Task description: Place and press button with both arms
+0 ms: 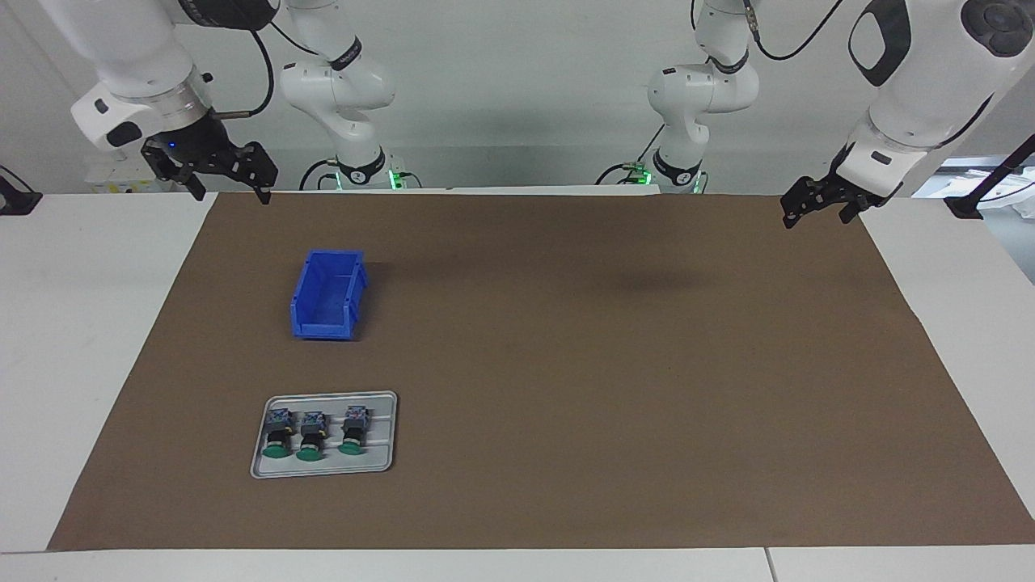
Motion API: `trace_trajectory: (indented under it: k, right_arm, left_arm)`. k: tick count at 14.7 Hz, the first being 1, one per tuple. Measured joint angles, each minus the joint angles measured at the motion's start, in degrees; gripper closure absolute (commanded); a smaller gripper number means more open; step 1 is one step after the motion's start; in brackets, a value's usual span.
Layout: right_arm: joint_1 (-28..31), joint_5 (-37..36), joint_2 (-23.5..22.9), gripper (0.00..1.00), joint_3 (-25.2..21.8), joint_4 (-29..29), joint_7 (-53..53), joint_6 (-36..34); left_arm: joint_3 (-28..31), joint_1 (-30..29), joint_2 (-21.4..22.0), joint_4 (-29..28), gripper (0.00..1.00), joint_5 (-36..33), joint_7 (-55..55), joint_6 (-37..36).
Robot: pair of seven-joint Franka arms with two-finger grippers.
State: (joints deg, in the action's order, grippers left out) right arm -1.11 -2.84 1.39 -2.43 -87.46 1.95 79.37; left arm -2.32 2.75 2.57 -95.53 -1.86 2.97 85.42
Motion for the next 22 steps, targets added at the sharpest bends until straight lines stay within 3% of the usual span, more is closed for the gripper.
trace_trajectory:
  k: [11, 15, 18, 22]
  right_arm:
    - [-0.02, 0.34, -0.03, 0.00, -0.10, -0.35, -0.28, 0.82]
    - [-0.09, 2.31, -0.80, 0.00, -0.08, -1.02, -0.48, 5.41]
    - [-0.86, 4.22, -6.10, 0.00, 0.05, -2.02, -0.48, 14.12]
    - [-2.99, 5.46, -17.33, 0.01, 0.51, -2.61, -0.48, 28.56]
  left_arm:
    - [-0.02, 0.00, 0.00, 0.00, 0.00, 0.00, 0.00, -0.26]
    - [-0.02, 0.00, 0.00, 0.00, 0.00, 0.00, -0.01, -0.26]
    - [-0.02, 0.00, 0.00, 0.00, 0.00, 0.00, -0.01, -0.26]
    - [-0.02, 0.00, 0.00, 0.00, 0.00, 0.00, -0.01, -0.26]
